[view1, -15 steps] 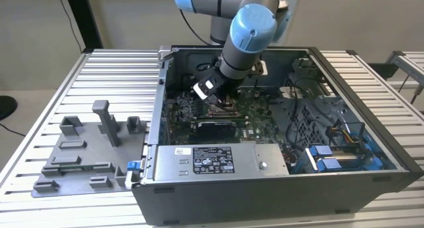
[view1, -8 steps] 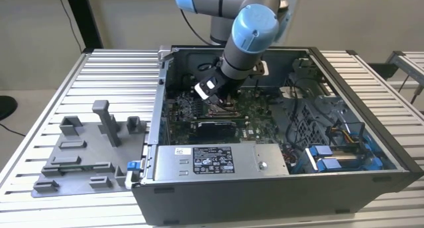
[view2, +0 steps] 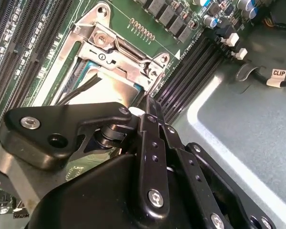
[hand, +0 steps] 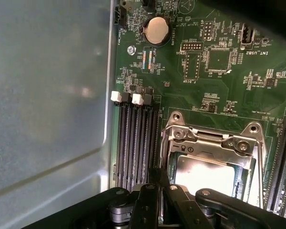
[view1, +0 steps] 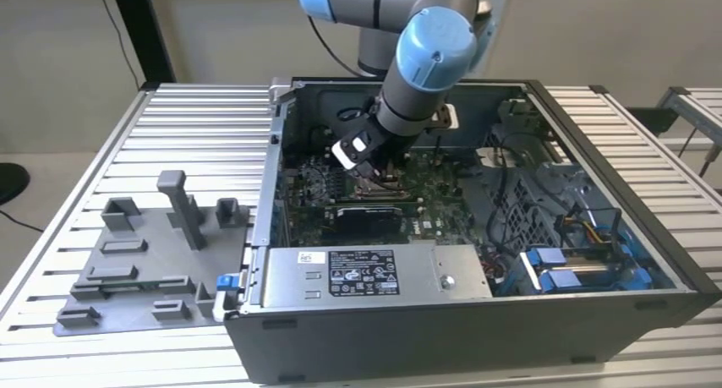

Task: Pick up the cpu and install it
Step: 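Close the cpu cover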

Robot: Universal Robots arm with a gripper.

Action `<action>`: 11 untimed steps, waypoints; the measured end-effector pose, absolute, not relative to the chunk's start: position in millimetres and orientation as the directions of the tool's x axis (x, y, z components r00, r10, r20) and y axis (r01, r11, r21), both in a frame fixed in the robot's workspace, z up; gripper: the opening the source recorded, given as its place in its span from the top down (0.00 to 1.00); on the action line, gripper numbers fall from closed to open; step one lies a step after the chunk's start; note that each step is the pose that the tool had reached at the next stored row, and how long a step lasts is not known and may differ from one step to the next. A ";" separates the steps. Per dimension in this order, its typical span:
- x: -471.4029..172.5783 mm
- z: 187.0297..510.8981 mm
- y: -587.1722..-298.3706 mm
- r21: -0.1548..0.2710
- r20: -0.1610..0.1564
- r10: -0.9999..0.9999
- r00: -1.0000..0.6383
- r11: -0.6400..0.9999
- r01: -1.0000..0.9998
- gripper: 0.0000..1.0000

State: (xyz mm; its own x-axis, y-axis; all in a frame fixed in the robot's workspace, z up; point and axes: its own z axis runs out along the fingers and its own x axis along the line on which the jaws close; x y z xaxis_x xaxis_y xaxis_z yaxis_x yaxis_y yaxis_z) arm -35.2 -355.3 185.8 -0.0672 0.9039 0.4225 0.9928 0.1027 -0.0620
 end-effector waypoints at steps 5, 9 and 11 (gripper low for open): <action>-35.2 191.7 -355.4 -0.061 0.423 0.904 -0.067 0.103 0.993 1.00; -36.7 192.9 -355.3 -0.061 0.424 0.903 -0.067 0.103 0.993 1.00; -36.7 192.9 -355.3 -0.061 0.424 0.903 -0.067 0.103 0.993 1.00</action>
State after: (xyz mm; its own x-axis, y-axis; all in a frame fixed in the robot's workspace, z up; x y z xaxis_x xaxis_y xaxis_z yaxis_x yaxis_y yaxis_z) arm -36.7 -355.3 192.9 -0.0673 0.9033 0.4237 0.9928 0.1026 -0.0612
